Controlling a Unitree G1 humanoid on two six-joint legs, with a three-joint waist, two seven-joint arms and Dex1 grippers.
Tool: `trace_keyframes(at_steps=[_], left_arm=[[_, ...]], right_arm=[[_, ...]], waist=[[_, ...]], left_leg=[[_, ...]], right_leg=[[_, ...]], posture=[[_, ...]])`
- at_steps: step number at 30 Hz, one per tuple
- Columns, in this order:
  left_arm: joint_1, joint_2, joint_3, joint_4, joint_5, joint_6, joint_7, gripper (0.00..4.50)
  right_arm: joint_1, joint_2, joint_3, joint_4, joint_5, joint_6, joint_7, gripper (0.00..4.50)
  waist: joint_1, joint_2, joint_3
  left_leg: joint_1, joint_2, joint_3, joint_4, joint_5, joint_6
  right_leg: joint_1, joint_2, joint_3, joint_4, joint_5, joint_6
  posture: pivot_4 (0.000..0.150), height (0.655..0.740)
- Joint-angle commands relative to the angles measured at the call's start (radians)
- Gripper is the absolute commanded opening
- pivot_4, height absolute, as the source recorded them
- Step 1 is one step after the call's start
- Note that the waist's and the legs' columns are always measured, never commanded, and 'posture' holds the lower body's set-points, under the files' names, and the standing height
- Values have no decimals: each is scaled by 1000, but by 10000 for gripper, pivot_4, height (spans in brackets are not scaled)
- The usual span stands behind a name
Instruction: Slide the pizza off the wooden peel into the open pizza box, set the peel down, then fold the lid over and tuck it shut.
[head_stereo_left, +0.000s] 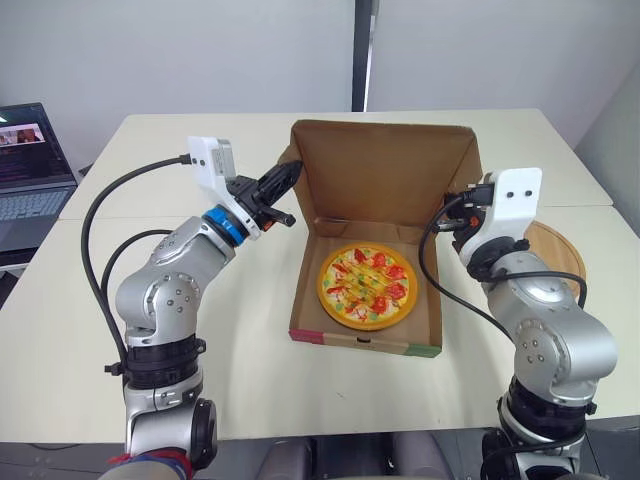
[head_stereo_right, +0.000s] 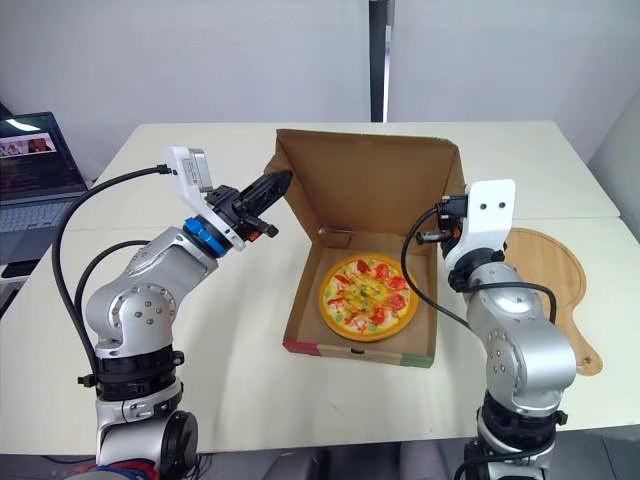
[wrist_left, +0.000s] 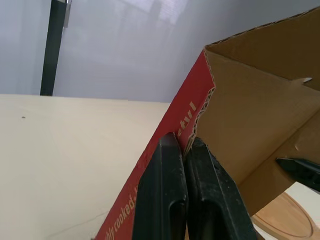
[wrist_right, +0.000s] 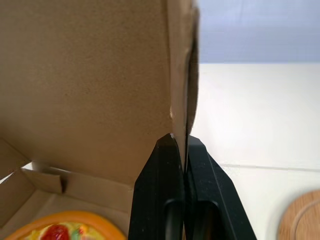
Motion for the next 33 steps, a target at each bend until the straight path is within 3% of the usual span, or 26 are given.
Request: trace_keyframes(at_steps=[1,16,30,33], left_arm=[[13,-16,-31,-54,-49,42,6,295],[140,34,-35,-152,-99,67,12,295],[254,77,-24,-236,-130,66,32,295],[264,80,-23,-243,-123,58,39,0]], right_arm=[[10,32,50,-84,41,26,6,0],[98,136,56,-135,52,90,-14,0],[282,89,148,-163,40,-41,2,0],[304,80,136,-164,41,-71,8,6939]], waist=[[0,0,0],[0,0,0],[0,0,-1],[0,0,-1]], left_leg=[[0,0,0,0,0,0],[2,0,0,0,0,0],[3,1,0,-1,0,0],[3,1,-1,-1,0,0]], right_leg=[[0,0,0,0,0,0],[2,1,0,0,0,0],[4,1,-1,0,-1,0],[4,1,-1,-1,-1,0]], posture=[[1500,7400],[1500,7400],[1500,7400],[1500,7400]])
